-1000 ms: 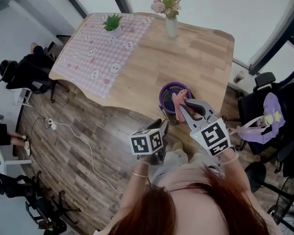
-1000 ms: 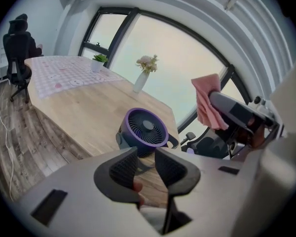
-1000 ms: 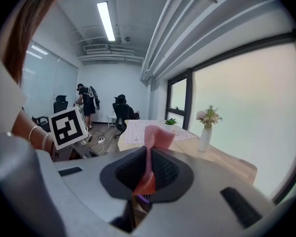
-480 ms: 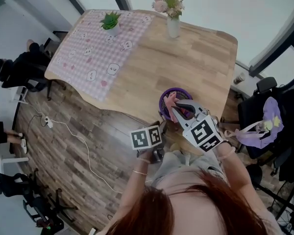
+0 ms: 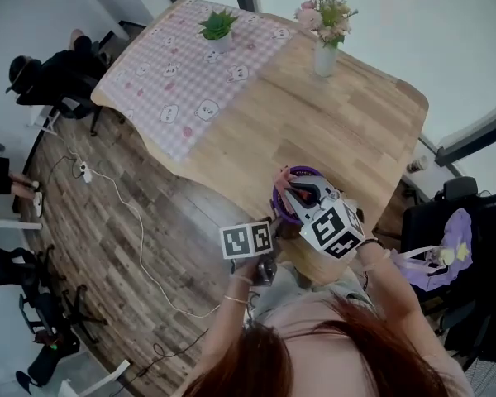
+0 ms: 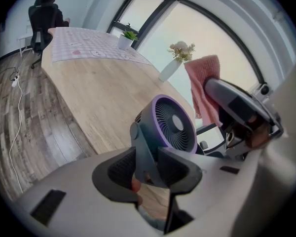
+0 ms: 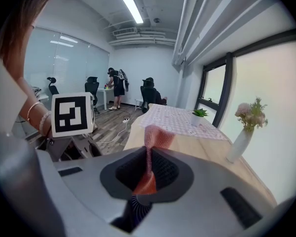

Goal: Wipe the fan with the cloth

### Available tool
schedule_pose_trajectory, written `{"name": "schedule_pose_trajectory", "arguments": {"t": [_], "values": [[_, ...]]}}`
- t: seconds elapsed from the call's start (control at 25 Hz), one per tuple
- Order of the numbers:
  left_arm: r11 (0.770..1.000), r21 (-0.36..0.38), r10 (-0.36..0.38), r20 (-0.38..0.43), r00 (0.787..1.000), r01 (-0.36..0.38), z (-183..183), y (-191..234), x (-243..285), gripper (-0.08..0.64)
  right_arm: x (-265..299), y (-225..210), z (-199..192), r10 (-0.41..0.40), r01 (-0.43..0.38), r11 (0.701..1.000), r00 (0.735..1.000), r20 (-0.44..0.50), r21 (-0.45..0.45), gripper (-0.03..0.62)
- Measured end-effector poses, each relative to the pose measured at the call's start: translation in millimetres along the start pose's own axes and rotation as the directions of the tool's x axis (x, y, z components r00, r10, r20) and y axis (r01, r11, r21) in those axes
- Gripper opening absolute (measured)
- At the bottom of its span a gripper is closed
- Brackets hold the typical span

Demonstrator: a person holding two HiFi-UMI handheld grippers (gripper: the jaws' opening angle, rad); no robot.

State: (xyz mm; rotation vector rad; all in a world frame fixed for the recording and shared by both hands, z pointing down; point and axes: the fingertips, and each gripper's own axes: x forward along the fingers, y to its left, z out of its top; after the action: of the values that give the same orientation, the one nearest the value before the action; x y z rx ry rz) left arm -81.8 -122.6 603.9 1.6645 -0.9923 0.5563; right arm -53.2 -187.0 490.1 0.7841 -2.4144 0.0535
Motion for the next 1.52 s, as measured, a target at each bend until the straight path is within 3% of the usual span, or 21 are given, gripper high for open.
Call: {"name": "schedule_pose_trajectory", "arguments": {"t": [0.44,0.8,1.12,1.52], "values": [[0.995,-0.082,0.058,-0.022,0.998,-0.059,1,3,3,0.112,41,-3,-20,0.122,-0.129,0.987,0.989,-0.078,-0.092,0.023],[0.984,-0.144,0.093,-0.064,0.994,-0.101,-2,6,4,0.112,63,6,-37,0.186,-0.201,0.974,0.973,-0.134,-0.109,0.023],[0.979,-0.161,0.115,-0.070,0.991,-0.125,-3,4,5,0.063,77,9,-42,0.202,-0.223,0.968,0.965,-0.169,-0.114,0.023],[0.971,-0.160,0.169,-0.055,0.984,-0.175,-2,5,5,0.051,80,-6,-44,0.155,-0.175,0.981,0.968,-0.198,-0.086,0.023]]}}
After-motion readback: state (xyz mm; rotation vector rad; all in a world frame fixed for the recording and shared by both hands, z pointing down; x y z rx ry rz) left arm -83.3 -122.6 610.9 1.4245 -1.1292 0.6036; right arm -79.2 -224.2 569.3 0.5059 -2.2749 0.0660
